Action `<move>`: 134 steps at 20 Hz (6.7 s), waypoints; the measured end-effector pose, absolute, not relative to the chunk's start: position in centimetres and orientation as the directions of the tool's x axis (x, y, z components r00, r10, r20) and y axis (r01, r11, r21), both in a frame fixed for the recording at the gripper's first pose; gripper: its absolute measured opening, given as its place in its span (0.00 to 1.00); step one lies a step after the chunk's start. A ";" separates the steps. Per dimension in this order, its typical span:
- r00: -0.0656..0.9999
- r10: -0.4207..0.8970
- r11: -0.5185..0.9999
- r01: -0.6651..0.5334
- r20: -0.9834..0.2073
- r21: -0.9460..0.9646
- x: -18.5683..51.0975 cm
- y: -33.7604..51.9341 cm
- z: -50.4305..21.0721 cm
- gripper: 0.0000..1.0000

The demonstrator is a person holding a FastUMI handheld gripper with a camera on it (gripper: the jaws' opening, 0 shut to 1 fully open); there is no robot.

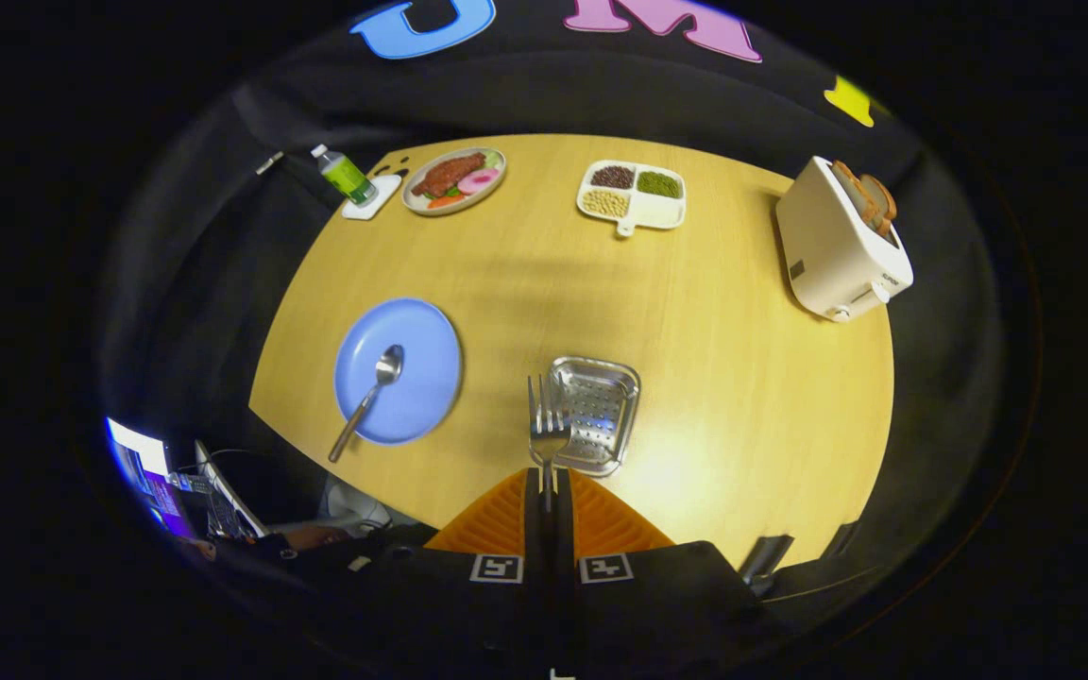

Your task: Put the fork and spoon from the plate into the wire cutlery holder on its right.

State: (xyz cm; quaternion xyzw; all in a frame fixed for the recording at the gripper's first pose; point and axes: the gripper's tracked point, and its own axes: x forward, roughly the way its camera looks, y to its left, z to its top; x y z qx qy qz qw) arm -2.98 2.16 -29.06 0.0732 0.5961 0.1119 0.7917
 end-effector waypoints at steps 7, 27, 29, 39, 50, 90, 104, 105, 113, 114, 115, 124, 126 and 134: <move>0.052 0.315 0.949 -0.044 -0.948 0.313 -2.3 2.7 -32.7 0.07; 0.105 0.256 0.966 0.002 -0.961 0.258 1.6 3.7 -35.0 0.28; 0.185 0.290 0.953 0.032 -0.939 0.300 2.0 4.5 -33.1 0.34; 0.273 0.461 0.872 0.036 -0.844 0.488 0.2 16.8 -28.8 0.60; 0.145 0.487 0.867 0.037 -0.861 0.497 -0.9 30.8 -36.2 0.60; 0.387 0.432 0.818 0.212 -0.815 0.535 -0.3 2.9 -27.4 0.10; 0.220 0.310 0.889 0.277 -0.925 0.364 1.3 1.8 -35.0 0.10; 0.213 0.300 0.893 0.279 -0.930 0.352 1.6 1.8 -35.6 0.11; 0.234 0.311 0.889 0.272 -0.921 0.369 2.5 3.0 -36.6 0.15; 0.257 0.317 0.886 0.262 -0.913 0.382 2.7 3.1 -36.1 0.23; 0.289 0.328 0.883 0.245 -0.899 0.401 2.9 3.2 -35.3 0.27; 0.772 0.279 0.905 -0.013 -0.571 0.425 5.7 1.2 -22.6 0.60; 0.849 0.272 0.918 -0.088 -0.453 0.387 5.7 0.4 -18.6 0.71; 0.951 0.283 0.951 -0.261 -0.125 0.165 3.6 -3.3 -6.6 0.91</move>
